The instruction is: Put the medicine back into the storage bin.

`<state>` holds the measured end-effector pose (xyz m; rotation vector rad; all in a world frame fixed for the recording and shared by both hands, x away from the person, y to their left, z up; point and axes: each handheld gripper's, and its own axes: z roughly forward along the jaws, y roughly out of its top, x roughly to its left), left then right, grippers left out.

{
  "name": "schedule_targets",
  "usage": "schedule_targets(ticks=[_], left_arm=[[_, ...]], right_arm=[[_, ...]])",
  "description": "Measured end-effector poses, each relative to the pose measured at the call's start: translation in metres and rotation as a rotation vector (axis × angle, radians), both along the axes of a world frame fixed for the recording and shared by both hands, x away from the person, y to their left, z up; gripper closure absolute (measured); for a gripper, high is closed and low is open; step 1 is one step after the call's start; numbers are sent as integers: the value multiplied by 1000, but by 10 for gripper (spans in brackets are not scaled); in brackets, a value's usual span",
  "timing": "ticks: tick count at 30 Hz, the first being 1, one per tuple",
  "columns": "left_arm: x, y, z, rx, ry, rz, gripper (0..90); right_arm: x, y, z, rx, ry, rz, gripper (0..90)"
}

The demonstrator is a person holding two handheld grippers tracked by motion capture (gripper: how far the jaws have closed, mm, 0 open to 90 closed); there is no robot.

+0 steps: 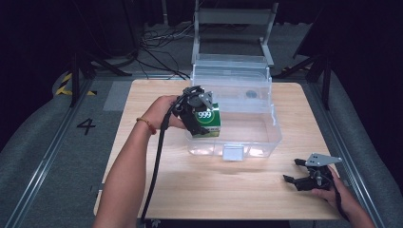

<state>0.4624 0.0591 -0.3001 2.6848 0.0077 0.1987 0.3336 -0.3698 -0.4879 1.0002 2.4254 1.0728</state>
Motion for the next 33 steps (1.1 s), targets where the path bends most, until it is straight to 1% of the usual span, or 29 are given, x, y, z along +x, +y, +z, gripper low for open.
schedule_targets(ticks=[2, 4, 7, 8, 11, 12, 14, 15, 16, 18, 19, 20, 21, 22, 23, 24, 25, 29, 30, 31, 33], left_arm=[[2, -2, -2, 1, 0, 0, 160], [5, -5, -7, 1, 21, -9, 160], [9, -8, -10, 1, 14, -13, 159], [10, -8, -12, -2, 20, -15, 159], [12, -9, -15, 5, 21, -9, 159], [12, -9, -17, 9, 27, -10, 159], [14, -9, -19, 16, 23, -8, 159], [16, -9, -21, 29, 27, -6, 159], [16, -10, -22, 34, 32, -6, 159], [16, -11, -25, 44, 28, -5, 159], [17, -11, -26, 40, 30, -1, 158], [18, -11, -27, 40, 22, -1, 158], [18, -11, -29, 38, 34, 6, 158], [18, -11, -29, 38, 34, 6, 158], [20, -11, -31, 35, 44, -3, 158], [20, -10, -32, 27, 51, 1, 157], [21, -10, -33, 16, 53, 1, 157], [23, -8, -35, 6, 68, -5, 156], [24, -7, -35, 6, 66, -13, 156], [25, -6, -36, -1, 73, -5, 157], [27, -5, -37, -8, 81, -8, 155]], right_arm=[[0, 0, 0, 0, 0, 0, 150], [0, 0, 0, -1, 0, 2, 150], [0, 0, 0, -1, 0, 1, 150], [0, 0, 0, -1, 0, 1, 150], [-1, -1, 0, -2, 0, 1, 150], [-1, 0, 0, -1, 0, 1, 150], [-1, -1, 0, -2, 0, 1, 150], [-1, -1, 0, -2, 0, 1, 150], [-1, -1, 0, -2, 0, 1, 150], [-1, -1, 0, -1, 0, 1, 150], [-1, -1, 0, -1, 0, 1, 150], [-1, -1, 0, -1, 0, 1, 150], [-1, -1, 0, -1, 0, 1, 150], [-1, -1, 0, -1, 0, 1, 150], [-1, -1, 0, -2, 0, 1, 150], [-1, -1, 0, -1, 0, 1, 150], [-1, -1, 0, -1, 0, 1, 150], [-1, -1, 0, -1, 0, 1, 150], [-1, -1, 0, -1, 0, 1, 150], [-1, -1, 0, -1, 0, 1, 150], [-1, -1, 0, -2, 0, 1, 150]])
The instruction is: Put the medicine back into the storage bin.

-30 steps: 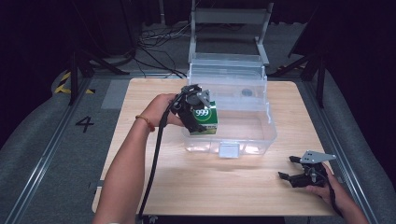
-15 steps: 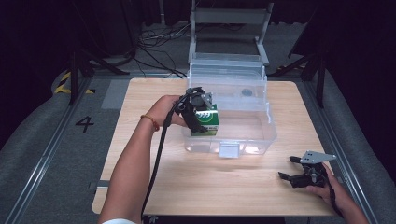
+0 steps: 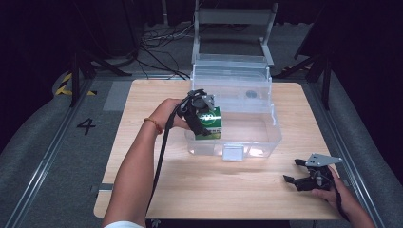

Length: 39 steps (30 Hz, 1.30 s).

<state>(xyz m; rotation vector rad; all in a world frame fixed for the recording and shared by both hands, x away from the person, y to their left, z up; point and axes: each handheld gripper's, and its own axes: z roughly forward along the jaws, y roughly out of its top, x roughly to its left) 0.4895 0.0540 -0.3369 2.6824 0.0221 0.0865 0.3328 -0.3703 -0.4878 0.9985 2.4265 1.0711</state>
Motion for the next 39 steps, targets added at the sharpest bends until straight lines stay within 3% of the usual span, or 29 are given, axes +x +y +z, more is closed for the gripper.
schedule_targets(ticks=[3, 6, 8, 14, 18, 22, 24, 27, 34, 39], left_arm=[[1, 1, -1, -11, 4, -1, 155], [1, -1, 0, -4, -26, -7, 156], [1, -1, 1, 36, -47, -14, 159], [3, -3, -6, 96, -22, -19, 159], [5, -4, -11, 77, -10, -22, 158], [7, -6, -17, 84, 8, -10, 152], [6, -6, -21, 92, -1, -16, 148], [8, -6, -25, 91, 32, 4, 142], [6, -8, -34, 165, 7, 2, 145], [6, -8, -37, 179, 14, 6, 146]], right_arm=[[0, 0, 0, 0, 0, 0, 150], [0, 0, 0, 0, 0, 0, 150], [0, 0, 0, 0, 0, 0, 150], [0, 0, 0, 0, 1, 0, 150], [0, 0, 0, 0, 1, 0, 150], [0, 0, 0, 0, 0, 0, 150], [0, 0, 0, 0, 0, 0, 150], [0, 0, 0, 0, 0, 0, 150], [0, 0, 0, 0, 1, 0, 150], [0, 0, 0, 0, 0, 0, 150]])
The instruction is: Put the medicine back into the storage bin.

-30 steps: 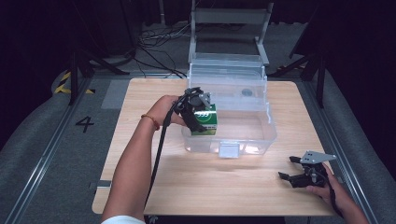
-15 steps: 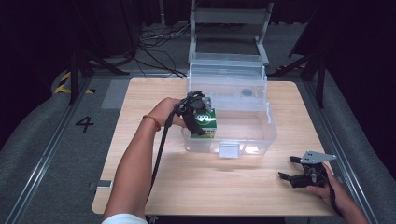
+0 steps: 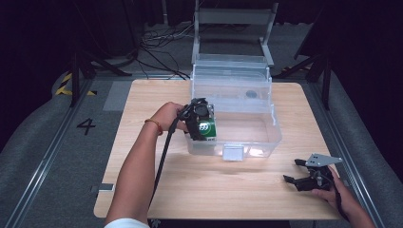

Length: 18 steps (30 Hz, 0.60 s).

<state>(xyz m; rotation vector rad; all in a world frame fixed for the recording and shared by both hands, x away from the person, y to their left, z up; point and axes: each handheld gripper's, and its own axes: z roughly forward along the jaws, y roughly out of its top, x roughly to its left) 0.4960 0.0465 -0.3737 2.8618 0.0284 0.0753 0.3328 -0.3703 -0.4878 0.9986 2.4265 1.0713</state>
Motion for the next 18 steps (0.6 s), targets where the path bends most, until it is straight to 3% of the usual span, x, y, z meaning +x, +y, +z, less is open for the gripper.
schedule_targets(ticks=[6, 11, 18], left_arm=[[-2, -6, -1, 51, -28, -9, 149], [-3, -14, -1, 120, -39, -18, 148], [2, -17, 0, 110, -9, -19, 148]], right_arm=[[0, 0, 0, 0, 0, 0, 150], [0, 0, 0, 0, 0, 0, 151], [0, 0, 0, 0, 1, 0, 150]])
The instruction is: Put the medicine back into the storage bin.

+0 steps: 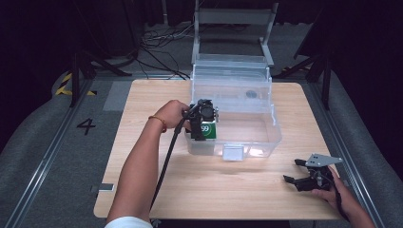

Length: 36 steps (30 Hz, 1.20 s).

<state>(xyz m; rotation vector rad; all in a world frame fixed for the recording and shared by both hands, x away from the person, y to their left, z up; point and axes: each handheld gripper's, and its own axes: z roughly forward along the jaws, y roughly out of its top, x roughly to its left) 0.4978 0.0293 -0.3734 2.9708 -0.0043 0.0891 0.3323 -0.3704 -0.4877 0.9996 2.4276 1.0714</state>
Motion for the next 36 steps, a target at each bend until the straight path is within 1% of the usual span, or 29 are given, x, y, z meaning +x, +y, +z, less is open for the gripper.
schedule_targets(ticks=[1, 3, 5, 7, 9, 10, 11, 12, 14, 15, 16, 17, 20, 21, 23, 26, 29, 30, 32, 33, 34, 35, 36], left_arm=[[1, -2, -1, -9, 11, 5, 148], [0, -3, -1, -7, 13, 10, 148], [-1, -7, -5, 5, 2, 2, 149], [0, -8, -6, 26, 5, -1, 148], [1, -8, -6, 34, 12, -7, 148], [0, -6, -7, 25, 9, -7, 148], [0, -6, -7, 46, 4, -16, 148], [0, -5, -8, 43, -1, -18, 149], [0, -4, -7, 55, -3, -18, 149], [0, -4, -7, 52, -12, -16, 149], [0, -4, -7, 52, -12, -16, 149], [0, -4, -6, 62, -13, -19, 149], [-2, -4, -3, 61, -14, -18, 149], [-2, -3, -2, 56, -21, -21, 149], [-2, -1, 0, 35, -18, -12, 150], [-2, 2, 3, 17, -16, -10, 150], [-3, 4, 8, -9, -13, -5, 149], [-3, 4, 8, -38, -13, -2, 149], [-4, 5, 13, -57, -19, -8, 149], [-5, 7, 16, -89, -40, -9, 158], [-7, 9, 22, -132, -63, -8, 156], [-8, 11, 27, -164, -73, -10, 155], [-8, 12, 30, -177, -69, -12, 156]], right_arm=[[0, 0, 0, 0, -1, 0, 150], [0, 0, 0, 0, 0, 0, 151], [0, 0, 0, 0, -1, 0, 150], [0, 0, 0, 0, -1, 0, 151], [0, 0, 0, 0, -1, 0, 151], [0, 0, 0, 0, -1, 0, 151], [0, 0, 0, 0, -1, 0, 151], [0, 0, 0, 0, -1, 0, 150], [0, 0, 0, 0, -1, 0, 150], [0, 0, 0, 0, -1, 0, 150], [0, 0, 0, 0, -1, 0, 150], [0, 0, 0, 0, -1, 0, 150], [0, 0, 0, 0, 0, 0, 151], [0, 0, 0, 0, 0, 0, 151], [0, 0, 0, 0, -1, 0, 150], [0, 0, 0, 0, -1, 0, 150], [0, 0, 0, 0, -1, 0, 150], [0, 0, 0, 0, -1, 0, 150], [0, 0, 0, 0, 0, 0, 151], [0, 0, 0, 0, -1, 0, 150], [0, 0, 0, 0, -1, 0, 151], [0, 0, 0, 0, -1, 0, 151], [0, 0, 0, 0, -1, 1, 151]])
